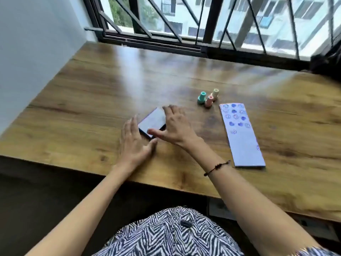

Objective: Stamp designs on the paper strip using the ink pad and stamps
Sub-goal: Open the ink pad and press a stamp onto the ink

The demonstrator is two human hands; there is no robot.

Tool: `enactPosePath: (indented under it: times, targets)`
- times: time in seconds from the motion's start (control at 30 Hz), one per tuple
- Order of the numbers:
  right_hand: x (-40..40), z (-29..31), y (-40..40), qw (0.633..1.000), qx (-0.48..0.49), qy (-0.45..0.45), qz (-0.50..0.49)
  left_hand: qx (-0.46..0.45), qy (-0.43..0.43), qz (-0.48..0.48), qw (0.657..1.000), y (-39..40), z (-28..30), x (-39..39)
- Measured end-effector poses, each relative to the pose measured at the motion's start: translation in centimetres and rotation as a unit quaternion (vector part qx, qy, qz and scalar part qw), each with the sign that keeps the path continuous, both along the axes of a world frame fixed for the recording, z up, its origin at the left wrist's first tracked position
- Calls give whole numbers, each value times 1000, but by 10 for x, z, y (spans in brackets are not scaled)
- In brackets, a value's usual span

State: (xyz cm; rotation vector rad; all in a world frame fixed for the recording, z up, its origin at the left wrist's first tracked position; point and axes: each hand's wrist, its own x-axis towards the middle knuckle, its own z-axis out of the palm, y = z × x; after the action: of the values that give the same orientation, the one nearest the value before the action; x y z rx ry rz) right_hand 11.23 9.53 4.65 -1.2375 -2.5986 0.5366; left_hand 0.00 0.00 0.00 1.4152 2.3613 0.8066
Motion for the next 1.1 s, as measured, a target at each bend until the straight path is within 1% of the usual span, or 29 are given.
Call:
enactPosePath:
  times: [0.07,0.13,0.27,0.4,0.5,0.57,0.63,0.67,0.77,0.83,0.9,0.93,1.0,1.03,1.07,1.1]
  targets:
    - [-12,-1,-7,999,-1,-36,-1,35,8,10,999,1,3,1]
    - [-22,-3,-14,997,-5,-79,-5,36,22,10,999,1,6,4]
    - [-30,-2,-9,996,-7,-94,-10,49,25,14,998,1,4,5]
    - [-28,-1,-7,998,-26,-65,-8,58,12,20,998,2,5,7]
    - [-21,3,5,995,-99,-5,-23,53,-1,26,998,1,7,7]
    - [-14,10,18,975,-205,74,-50,40,7,23,999,2,9,5]
    - [-4,18,33,931,-321,154,-76,29,11,19,999,2,10,4]
    - [2,21,40,913,-361,177,-72,26,13,15,999,3,11,4]
    - [17,27,57,876,-429,212,-64,26,25,8,999,6,14,4]
    - [24,28,67,862,-441,240,-78,32,25,9,999,10,18,6]
    - [29,29,74,863,-434,245,-86,37,23,1,999,15,22,10]
    - [30,30,75,869,-429,231,-81,39,21,-8,999,18,24,12]
    - [30,31,73,889,-420,176,-53,51,24,-31,998,26,28,17]
    - [28,31,70,902,-404,145,-37,57,27,-40,997,29,30,19]
    - [24,29,65,924,-367,108,-25,63,28,-46,997,30,31,19]
    - [20,27,59,951,-303,63,-12,63,28,-49,996,31,32,18]
